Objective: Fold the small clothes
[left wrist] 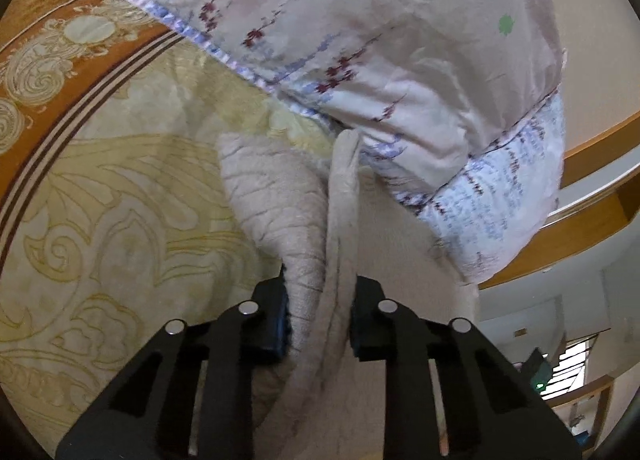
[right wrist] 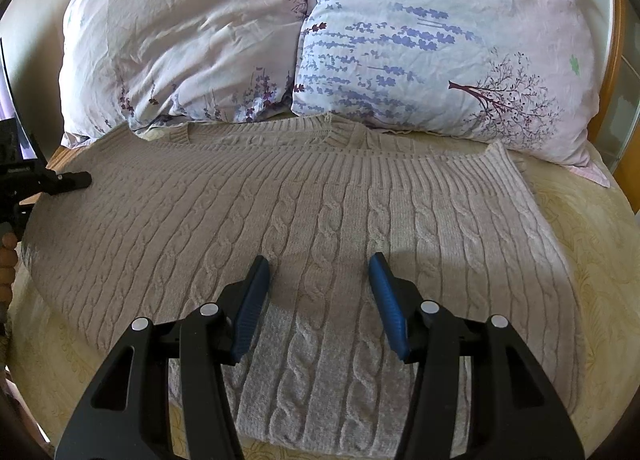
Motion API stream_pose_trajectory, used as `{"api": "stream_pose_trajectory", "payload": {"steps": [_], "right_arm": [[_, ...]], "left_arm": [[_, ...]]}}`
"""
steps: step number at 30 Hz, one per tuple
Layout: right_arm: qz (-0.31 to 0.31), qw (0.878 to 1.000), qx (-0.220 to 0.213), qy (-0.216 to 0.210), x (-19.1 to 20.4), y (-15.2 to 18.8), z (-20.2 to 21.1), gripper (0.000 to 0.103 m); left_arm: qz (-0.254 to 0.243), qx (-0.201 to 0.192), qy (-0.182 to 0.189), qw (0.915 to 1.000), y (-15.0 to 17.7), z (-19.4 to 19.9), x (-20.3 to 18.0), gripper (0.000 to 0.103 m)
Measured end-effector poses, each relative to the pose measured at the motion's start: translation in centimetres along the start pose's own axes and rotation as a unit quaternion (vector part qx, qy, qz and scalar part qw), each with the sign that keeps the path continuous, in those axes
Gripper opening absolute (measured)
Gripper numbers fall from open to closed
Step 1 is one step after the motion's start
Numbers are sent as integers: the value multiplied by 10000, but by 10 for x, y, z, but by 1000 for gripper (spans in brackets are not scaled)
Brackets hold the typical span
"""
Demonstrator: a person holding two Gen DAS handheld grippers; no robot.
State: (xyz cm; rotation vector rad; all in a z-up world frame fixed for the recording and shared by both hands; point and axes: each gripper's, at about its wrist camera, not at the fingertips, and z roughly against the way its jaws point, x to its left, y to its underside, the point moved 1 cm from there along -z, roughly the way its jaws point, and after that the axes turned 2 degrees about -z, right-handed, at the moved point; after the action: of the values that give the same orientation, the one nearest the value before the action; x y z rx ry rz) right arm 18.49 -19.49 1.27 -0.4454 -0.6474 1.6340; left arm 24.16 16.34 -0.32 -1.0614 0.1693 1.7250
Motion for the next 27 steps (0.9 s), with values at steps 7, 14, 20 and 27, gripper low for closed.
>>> {"api": "stream_pose_trajectory", "payload": {"steps": [7, 14, 20, 27], "right_arm": [[-41, 10000, -4, -67, -1, 0, 2, 54], [-297, 9983, 26, -510, -15, 0, 12, 63], [-654, 9956, -125, -662, -39, 7, 31, 65], [-1400, 9841, -497, -971, -95, 15, 63, 71]], "left_arm": [[-161, -249, 531, 9982, -4, 11, -39, 19], [-483, -298, 988, 9935, 2, 4, -100, 18], [-641, -125, 1255, 9899, 13, -16, -140, 18], [-781, 97, 1497, 9856, 27, -52, -186, 17]]}}
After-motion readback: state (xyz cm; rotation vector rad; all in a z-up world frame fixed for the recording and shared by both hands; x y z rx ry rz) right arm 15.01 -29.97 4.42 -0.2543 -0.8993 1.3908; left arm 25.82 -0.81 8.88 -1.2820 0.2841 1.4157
